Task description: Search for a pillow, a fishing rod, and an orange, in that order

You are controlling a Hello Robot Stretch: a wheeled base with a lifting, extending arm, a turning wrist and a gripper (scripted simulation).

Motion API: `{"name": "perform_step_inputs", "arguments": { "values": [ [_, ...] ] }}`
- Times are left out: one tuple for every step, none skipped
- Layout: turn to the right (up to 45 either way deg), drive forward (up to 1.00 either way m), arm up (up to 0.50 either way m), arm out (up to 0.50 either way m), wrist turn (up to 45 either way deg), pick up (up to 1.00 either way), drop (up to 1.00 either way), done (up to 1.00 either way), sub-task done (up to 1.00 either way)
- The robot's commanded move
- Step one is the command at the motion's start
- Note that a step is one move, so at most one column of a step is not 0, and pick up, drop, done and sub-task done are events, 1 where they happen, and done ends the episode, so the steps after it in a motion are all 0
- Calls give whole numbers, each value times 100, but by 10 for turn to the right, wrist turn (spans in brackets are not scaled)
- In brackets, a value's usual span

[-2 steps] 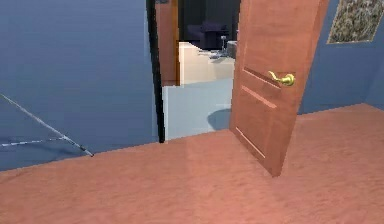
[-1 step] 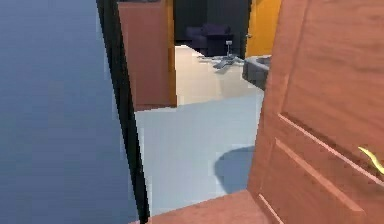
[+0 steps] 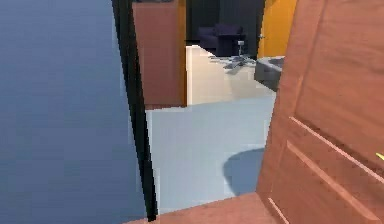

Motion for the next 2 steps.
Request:
{"name": "perform_step_inputs", "arguments": {
  "values": [
    [0,100,0,0,0,0,0,0,0],
    [0,80,0,0,0,0,0,0,0]
  ]
}}
